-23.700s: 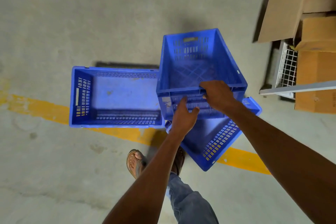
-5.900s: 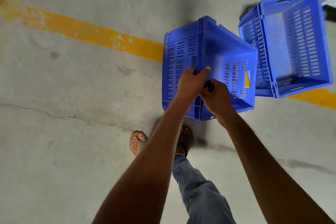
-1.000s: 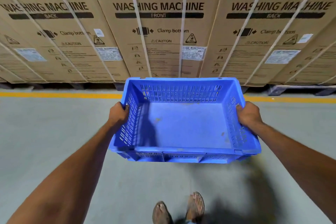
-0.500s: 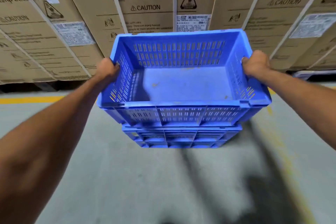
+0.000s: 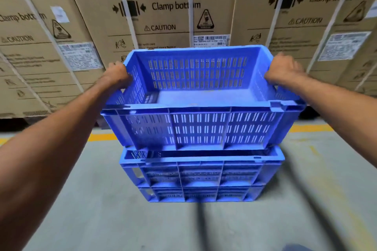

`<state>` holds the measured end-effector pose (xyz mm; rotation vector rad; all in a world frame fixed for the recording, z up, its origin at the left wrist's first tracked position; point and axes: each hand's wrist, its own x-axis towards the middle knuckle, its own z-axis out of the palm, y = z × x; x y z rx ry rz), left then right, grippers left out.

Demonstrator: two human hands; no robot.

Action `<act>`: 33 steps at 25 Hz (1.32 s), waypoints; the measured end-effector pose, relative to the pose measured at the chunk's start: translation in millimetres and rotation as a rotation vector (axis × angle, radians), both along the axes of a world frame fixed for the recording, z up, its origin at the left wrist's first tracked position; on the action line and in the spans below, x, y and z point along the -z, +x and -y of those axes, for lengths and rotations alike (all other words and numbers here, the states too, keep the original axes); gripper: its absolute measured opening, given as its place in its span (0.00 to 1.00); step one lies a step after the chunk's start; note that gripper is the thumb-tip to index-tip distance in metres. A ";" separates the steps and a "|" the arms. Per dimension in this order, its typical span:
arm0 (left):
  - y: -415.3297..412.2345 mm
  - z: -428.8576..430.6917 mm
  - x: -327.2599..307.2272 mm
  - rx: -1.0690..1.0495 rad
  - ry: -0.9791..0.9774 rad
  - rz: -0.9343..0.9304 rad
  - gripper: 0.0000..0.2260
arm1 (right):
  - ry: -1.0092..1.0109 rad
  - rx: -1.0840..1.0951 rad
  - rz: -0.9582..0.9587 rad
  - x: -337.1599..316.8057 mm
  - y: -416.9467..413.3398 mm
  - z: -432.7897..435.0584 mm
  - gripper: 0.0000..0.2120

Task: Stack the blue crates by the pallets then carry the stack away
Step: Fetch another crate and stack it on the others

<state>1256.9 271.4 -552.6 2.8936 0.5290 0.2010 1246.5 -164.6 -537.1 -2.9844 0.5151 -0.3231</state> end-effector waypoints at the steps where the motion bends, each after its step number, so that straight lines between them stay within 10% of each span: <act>1: -5.4 7.2 0.2 0.071 0.060 0.057 0.20 | -0.102 -0.028 0.088 -1.9 -7.9 -6.1 0.24; 7: -85.7 86.0 0.4 0.677 -0.297 0.117 0.12 | 0.126 -0.451 0.147 8.9 -75.3 -79.4 0.11; 13: -136.2 91.1 5.4 0.727 0.042 0.124 0.29 | 0.174 -0.797 0.082 15.3 -124.2 -75.8 0.22; 20: -147.1 91.7 6.3 0.842 0.298 0.260 0.21 | -0.019 -0.881 0.001 13.6 -135.2 -58.7 0.20; 33: -168.2 88.2 9.7 0.833 0.235 0.255 0.16 | -0.022 -0.868 0.035 19.2 -158.6 -59.8 0.20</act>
